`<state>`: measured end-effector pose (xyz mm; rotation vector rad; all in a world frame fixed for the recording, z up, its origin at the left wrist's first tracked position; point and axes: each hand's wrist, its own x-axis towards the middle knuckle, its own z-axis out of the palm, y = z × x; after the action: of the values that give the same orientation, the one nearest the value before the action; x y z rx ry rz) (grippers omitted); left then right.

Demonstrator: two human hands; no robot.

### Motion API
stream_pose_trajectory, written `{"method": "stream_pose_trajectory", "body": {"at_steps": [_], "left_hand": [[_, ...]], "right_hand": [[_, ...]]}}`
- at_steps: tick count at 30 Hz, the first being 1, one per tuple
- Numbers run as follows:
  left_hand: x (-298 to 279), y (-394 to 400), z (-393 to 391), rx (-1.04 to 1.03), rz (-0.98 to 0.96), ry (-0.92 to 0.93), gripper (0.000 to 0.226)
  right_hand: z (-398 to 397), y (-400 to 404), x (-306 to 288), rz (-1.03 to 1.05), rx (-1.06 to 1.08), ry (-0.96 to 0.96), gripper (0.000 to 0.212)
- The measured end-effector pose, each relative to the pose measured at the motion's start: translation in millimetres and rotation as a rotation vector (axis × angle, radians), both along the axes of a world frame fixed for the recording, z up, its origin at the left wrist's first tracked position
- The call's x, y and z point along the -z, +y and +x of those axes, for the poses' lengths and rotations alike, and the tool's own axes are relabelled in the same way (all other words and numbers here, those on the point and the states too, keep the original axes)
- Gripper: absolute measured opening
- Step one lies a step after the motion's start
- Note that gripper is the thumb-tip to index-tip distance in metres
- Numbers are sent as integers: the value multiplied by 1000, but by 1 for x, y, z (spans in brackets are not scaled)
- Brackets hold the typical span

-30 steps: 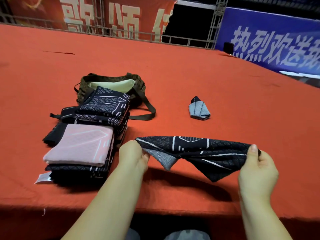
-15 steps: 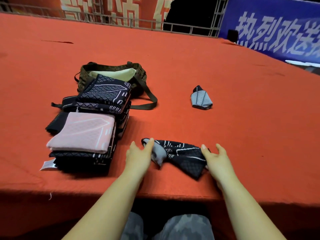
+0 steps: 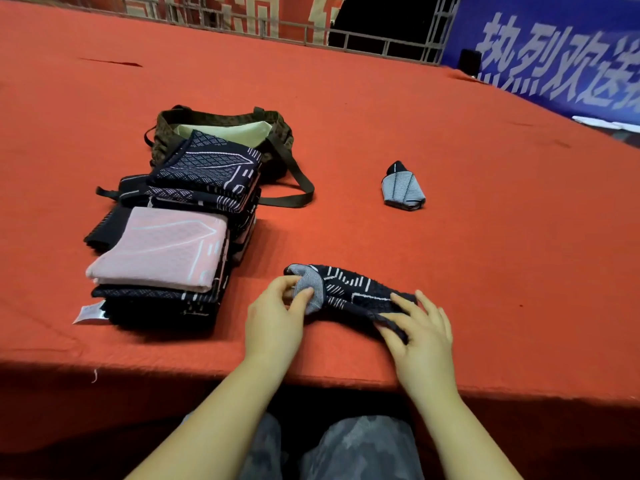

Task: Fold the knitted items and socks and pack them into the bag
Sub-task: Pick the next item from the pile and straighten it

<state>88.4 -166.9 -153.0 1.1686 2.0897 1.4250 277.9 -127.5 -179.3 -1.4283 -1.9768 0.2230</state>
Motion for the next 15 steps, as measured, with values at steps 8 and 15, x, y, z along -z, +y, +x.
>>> {"method": "stream_pose_trajectory", "body": {"at_steps": [8,15], "left_hand": [[-19,9,-12,10,161,-250,22],[-39,10,2,115,144,-331,13]], "right_hand": [[17,8,-55,-120,-37,443,23],[8,-1,-70,-122,-70,416,24]]}}
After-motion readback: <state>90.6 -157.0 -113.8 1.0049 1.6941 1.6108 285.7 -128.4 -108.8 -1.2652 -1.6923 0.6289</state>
